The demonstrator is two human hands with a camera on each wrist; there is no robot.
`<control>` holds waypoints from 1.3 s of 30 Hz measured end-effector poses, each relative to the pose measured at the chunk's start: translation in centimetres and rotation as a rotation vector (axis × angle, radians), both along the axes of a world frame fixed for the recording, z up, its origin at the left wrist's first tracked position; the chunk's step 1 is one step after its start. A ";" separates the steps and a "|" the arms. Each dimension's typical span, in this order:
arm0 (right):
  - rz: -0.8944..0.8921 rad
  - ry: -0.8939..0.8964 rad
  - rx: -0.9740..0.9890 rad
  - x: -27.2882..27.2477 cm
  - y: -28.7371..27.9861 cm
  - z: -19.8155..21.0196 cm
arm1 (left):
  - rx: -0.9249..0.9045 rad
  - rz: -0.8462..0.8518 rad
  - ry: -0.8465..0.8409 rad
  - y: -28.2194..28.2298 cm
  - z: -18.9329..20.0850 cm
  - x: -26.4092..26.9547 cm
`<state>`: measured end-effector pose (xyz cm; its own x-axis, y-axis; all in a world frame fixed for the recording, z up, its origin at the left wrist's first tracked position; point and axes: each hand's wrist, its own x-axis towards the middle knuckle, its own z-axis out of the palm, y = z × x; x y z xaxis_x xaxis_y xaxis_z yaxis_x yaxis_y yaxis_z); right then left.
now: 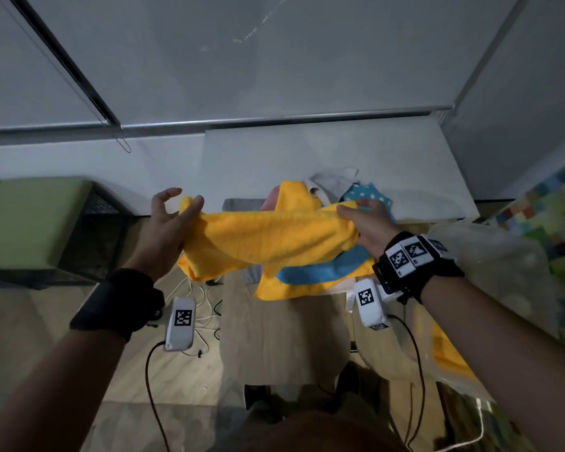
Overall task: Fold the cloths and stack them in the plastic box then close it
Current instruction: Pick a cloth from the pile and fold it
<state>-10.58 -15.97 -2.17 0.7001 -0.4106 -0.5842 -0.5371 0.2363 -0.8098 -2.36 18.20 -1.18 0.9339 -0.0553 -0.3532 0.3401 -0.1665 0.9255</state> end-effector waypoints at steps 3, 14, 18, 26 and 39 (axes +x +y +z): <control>-0.074 -0.090 0.017 -0.2 -0.5 0.2 | -0.079 0.019 -0.041 -0.3 0.3 -0.7; -0.285 -0.046 -0.247 -0.7 -2.2 0.2 | -0.003 0.038 -0.219 0.4 0.5 -1.0; -0.248 -0.061 -0.344 -1.0 -2.4 0.2 | -0.010 0.100 -0.243 1.2 0.4 -0.9; 0.030 -0.354 -0.022 -1.4 -2.2 0.9 | -0.107 0.015 -0.124 2.5 1.4 -1.0; 0.259 -0.431 -0.824 -1.0 -2.7 1.9 | 0.489 0.007 -0.592 4.5 2.6 -1.5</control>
